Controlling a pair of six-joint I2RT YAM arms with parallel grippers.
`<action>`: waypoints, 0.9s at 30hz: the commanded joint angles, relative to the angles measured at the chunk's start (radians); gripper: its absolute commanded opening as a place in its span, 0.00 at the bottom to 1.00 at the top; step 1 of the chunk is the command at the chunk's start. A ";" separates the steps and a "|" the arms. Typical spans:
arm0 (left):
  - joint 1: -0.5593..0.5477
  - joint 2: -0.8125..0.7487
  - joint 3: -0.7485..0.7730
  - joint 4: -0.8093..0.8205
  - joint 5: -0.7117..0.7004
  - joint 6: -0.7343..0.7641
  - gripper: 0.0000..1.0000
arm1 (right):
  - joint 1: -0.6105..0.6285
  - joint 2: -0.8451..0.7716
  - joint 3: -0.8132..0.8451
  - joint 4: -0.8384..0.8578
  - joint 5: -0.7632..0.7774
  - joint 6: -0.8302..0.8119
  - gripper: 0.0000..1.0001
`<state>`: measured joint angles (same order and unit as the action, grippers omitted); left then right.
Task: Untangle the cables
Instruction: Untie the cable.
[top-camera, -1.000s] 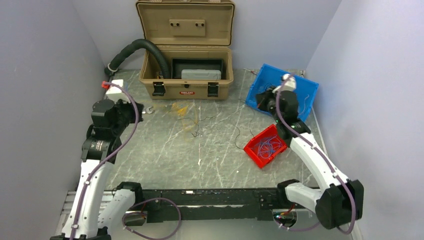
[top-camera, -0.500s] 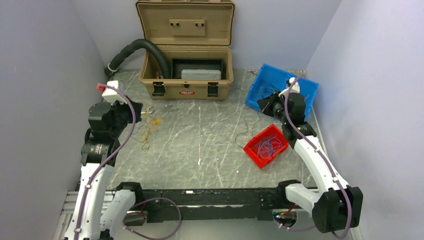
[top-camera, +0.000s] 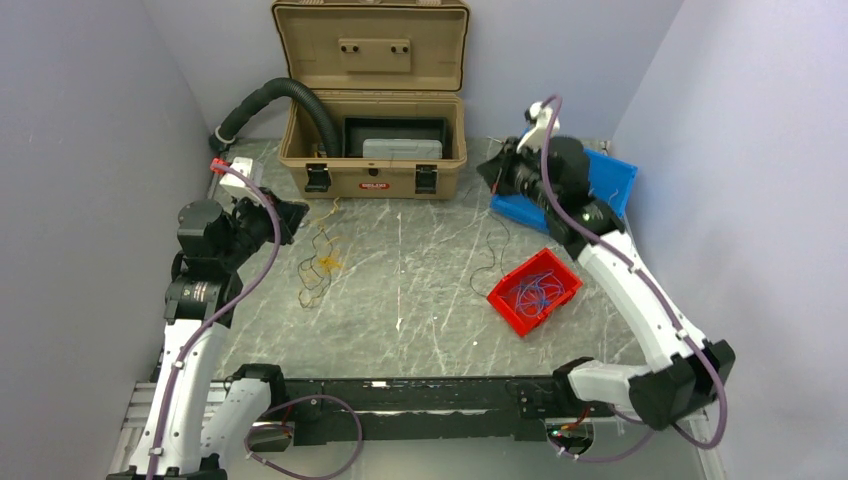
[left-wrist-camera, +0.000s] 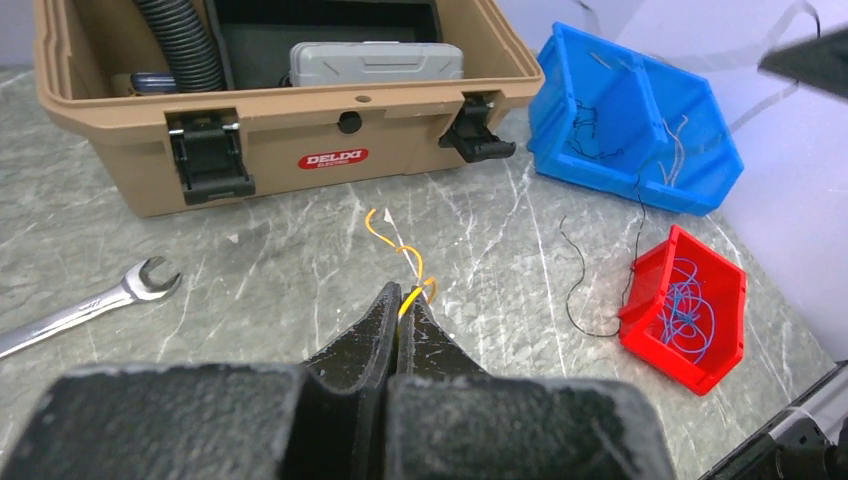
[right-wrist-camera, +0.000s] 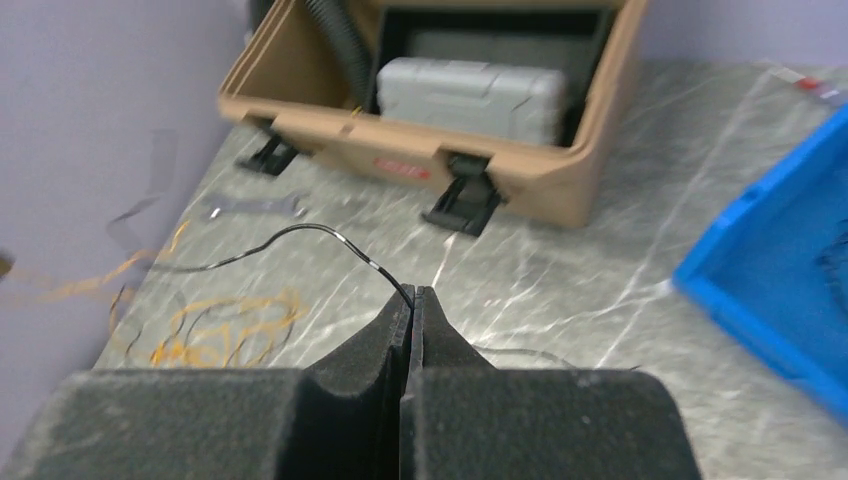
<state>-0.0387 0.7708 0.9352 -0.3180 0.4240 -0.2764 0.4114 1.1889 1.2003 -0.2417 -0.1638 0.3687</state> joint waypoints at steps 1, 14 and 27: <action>0.001 0.002 -0.003 0.059 0.066 0.010 0.00 | -0.063 0.101 0.270 -0.091 0.137 -0.047 0.00; 0.002 0.014 -0.001 0.056 0.068 0.009 0.00 | -0.389 0.494 0.997 -0.237 0.037 0.002 0.00; 0.002 0.034 -0.001 0.054 0.083 0.008 0.00 | -0.484 0.501 0.598 -0.015 -0.003 0.039 0.00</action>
<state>-0.0387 0.8013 0.9340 -0.2974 0.4778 -0.2749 -0.0597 1.7451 1.9343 -0.3855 -0.1406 0.3882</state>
